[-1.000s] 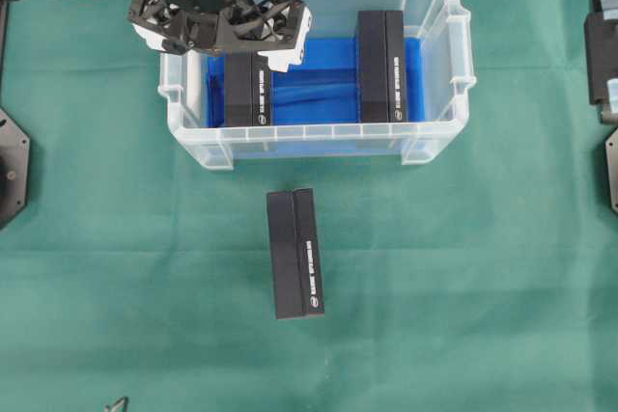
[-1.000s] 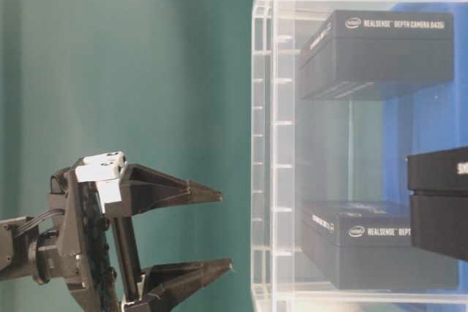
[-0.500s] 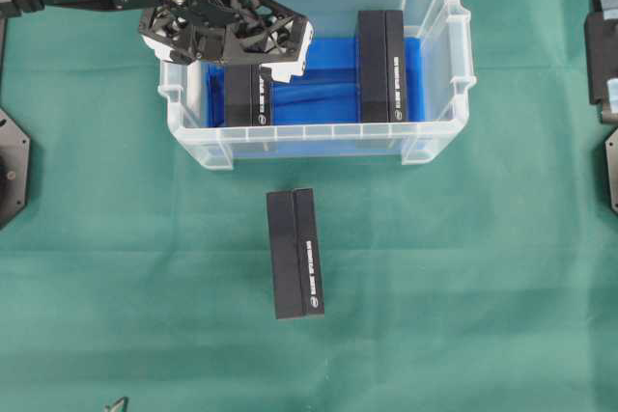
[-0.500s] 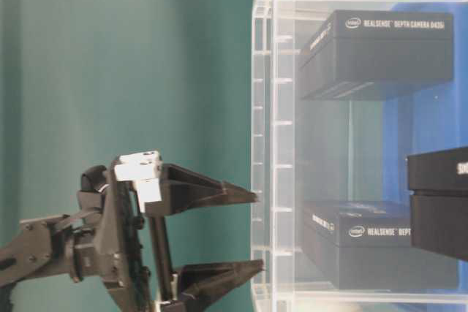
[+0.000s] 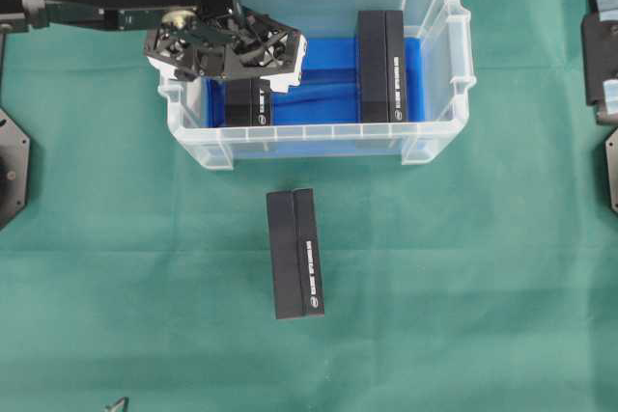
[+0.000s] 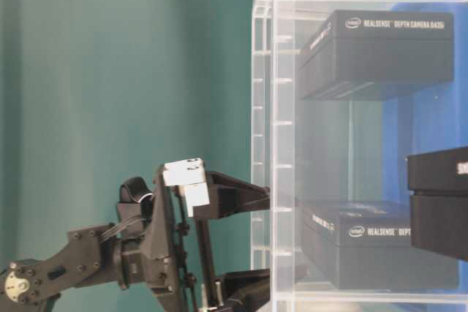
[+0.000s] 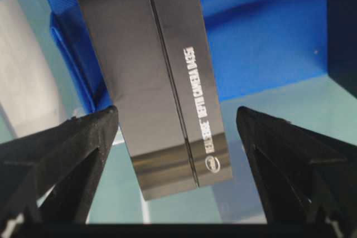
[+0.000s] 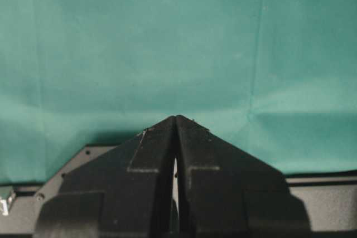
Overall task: Take the box out of the case with the left arm.
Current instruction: 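Lower the left gripper around the left box in the case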
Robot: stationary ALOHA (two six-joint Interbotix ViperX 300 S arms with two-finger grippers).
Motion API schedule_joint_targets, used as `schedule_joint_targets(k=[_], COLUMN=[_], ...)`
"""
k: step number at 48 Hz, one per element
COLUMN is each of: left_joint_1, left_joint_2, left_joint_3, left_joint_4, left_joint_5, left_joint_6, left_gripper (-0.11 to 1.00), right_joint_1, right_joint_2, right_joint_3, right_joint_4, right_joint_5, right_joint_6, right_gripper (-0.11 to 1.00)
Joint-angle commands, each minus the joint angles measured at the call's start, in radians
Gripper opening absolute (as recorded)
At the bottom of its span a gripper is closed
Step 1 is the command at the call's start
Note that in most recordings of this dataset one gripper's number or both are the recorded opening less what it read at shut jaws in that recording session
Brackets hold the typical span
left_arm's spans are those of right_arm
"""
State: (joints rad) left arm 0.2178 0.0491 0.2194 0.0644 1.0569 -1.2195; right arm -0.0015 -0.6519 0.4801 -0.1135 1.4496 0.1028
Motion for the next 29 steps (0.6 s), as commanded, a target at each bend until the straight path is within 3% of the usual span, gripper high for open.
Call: schedule_joint_targets(k=[1,29], left_joint_1=[0.005,0.041], left_joint_2=[-0.003,0.052], left_joint_3=[-0.006,-0.011], left_joint_4=[0.005,0.005], left_joint_5=[-0.011,-0.017], left_joint_6=[-0.005,-0.005], left_gripper=[0.83,0.83], right_joint_1=[-0.002,-0.002], right_joint_2=[0.006,0.011], right_joint_3=[-0.009,-0.009], right_joint_4=[-0.002,0.002], right_joint_5=[-0.005,-0.005], right_joint_6=[-0.002,-0.002], right_gripper=[0.00,0.00])
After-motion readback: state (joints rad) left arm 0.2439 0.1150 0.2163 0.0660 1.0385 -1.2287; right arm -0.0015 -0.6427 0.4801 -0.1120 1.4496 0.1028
